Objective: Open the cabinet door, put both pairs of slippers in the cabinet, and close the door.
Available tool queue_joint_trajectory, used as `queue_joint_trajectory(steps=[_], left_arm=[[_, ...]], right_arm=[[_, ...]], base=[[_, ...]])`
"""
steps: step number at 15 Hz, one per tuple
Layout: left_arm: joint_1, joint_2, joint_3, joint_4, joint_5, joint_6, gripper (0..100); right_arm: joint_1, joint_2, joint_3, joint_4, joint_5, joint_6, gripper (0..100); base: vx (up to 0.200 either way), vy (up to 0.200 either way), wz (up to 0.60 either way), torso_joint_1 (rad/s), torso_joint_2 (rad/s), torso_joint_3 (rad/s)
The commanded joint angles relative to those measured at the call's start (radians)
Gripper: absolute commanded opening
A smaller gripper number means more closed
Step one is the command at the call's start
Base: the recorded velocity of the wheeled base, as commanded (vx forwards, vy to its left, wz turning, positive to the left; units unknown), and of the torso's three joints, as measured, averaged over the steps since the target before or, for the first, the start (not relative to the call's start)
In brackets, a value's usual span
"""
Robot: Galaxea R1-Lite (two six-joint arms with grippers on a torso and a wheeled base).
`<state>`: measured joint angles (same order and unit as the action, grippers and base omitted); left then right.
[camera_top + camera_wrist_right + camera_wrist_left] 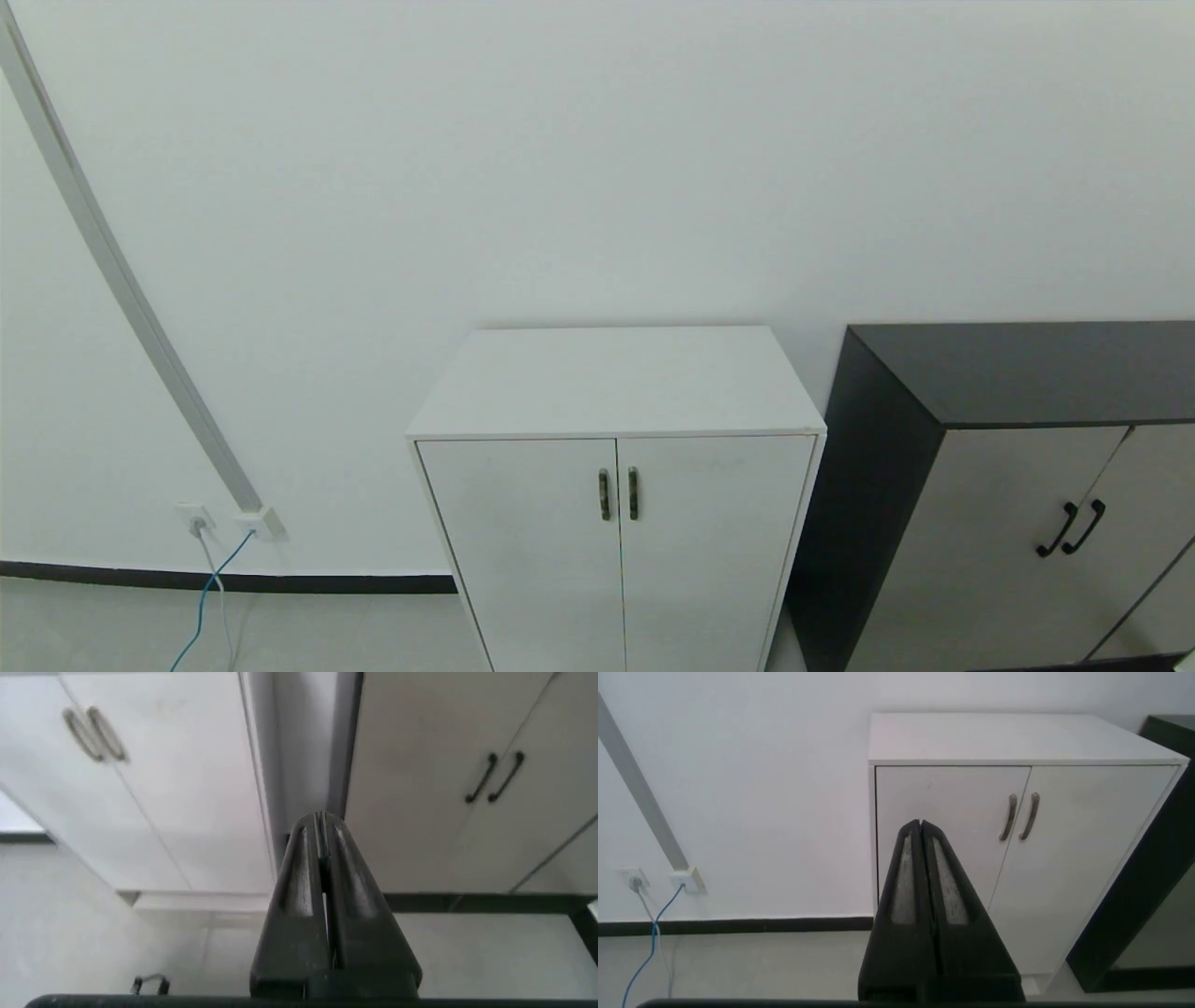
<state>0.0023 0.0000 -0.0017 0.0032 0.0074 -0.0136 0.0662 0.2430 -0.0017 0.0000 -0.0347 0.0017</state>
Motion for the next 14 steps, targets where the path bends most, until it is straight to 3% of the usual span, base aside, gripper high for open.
queue_joint_trajectory(steps=[1, 7, 10, 14], left_arm=[[0.001, 0.000, 0.000, 0.000, 0.000, 0.000, 0], [0.001, 0.000, 0.002, 0.000, -0.001, 0.007, 0], [0.001, 0.000, 0.000, 0.000, -0.001, 0.006, 0], [0.001, 0.000, 0.000, 0.000, -0.001, 0.006, 0]], right_arm=[[-0.016, -0.085, 0.000, 0.000, -0.001, 0.000, 0], [-0.065, -0.241, -0.001, 0.002, -0.008, -0.016, 0], [-0.065, -0.240, 0.002, -0.005, 0.015, 0.057, 0], [-0.065, -0.240, 0.002, -0.005, 0.027, 0.055, 0]], base=[[0.000, 0.000, 0.00, 0.000, 0.00, 0.000], [0.000, 0.000, 0.00, 0.000, 0.00, 0.000], [0.000, 0.000, 0.00, 0.000, 0.00, 0.000], [0.000, 0.000, 0.00, 0.000, 0.00, 0.000]])
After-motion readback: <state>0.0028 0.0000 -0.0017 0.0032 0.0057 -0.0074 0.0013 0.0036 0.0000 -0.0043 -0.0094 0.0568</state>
